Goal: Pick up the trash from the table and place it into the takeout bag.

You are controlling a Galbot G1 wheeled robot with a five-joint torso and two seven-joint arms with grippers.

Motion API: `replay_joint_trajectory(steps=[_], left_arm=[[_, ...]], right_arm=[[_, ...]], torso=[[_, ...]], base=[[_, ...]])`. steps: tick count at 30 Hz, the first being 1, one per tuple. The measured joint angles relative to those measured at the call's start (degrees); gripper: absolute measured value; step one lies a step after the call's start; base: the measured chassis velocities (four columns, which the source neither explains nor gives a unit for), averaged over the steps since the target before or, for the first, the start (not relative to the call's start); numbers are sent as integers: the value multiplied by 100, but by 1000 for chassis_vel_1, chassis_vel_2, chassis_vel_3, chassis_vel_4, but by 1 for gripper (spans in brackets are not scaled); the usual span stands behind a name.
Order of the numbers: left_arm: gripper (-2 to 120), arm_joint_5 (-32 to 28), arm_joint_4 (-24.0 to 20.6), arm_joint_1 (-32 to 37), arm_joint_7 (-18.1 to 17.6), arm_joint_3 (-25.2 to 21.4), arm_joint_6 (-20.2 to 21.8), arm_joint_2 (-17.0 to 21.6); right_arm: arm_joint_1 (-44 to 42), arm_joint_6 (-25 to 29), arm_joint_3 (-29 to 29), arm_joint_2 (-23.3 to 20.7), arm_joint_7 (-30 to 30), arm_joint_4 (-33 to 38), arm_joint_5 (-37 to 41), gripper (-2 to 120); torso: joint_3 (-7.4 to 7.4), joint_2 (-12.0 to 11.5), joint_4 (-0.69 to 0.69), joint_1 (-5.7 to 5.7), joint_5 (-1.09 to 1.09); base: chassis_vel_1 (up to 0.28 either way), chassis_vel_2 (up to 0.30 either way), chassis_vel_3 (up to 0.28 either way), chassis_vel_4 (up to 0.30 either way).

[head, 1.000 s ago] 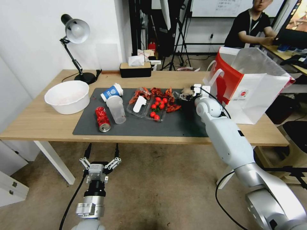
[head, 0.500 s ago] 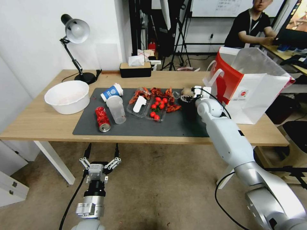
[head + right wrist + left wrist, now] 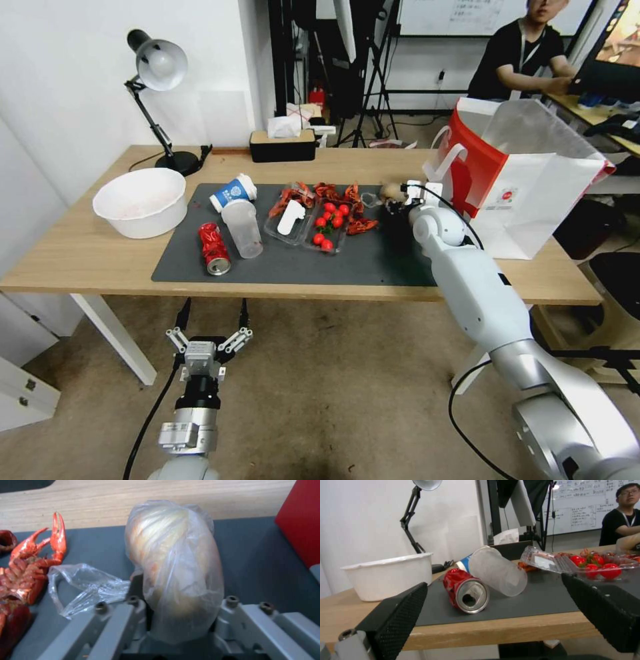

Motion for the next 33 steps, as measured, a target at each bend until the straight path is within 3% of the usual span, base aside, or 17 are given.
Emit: replay_joint_trajectory(steps=[2, 6, 18, 23, 26, 33], left_arm=[[100, 0, -1, -5, 0, 7, 2, -1], [100, 2, -2, -11, 0, 12, 8, -4], [100, 5, -87, -37, 1, 10, 69, -11], [100, 13, -89, -8, -2, 5, 65, -45], [100, 28, -92, 8, -5, 2, 62, -63], [100, 29, -108, 8, -23, -8, 62, -81]], right_arm=[[-28, 52, 6, -40, -1, 83, -21, 13], [-89, 178, 14, -107, -46, 259, -284, 7], [-399, 197, -23, -366, -1, 1153, -411, 7], [-719, 169, -69, -595, -51, 1907, -485, 7], [-1035, 69, -68, -842, -70, 2736, -433, 7], [-1547, -60, 44, -1223, -54, 3714, -270, 7]], torso=[[0, 0, 0, 0, 0], [0, 0, 0, 0, 0], [0, 0, 0, 0, 0], [0, 0, 0, 0, 1], [0, 0, 0, 0, -1], [0, 0, -1, 0, 1]], base=[[0, 0, 0, 0], [0, 0, 0, 0], [0, 0, 0, 0], [0, 0, 0, 0], [0, 0, 0, 0], [0, 0, 0, 0]])
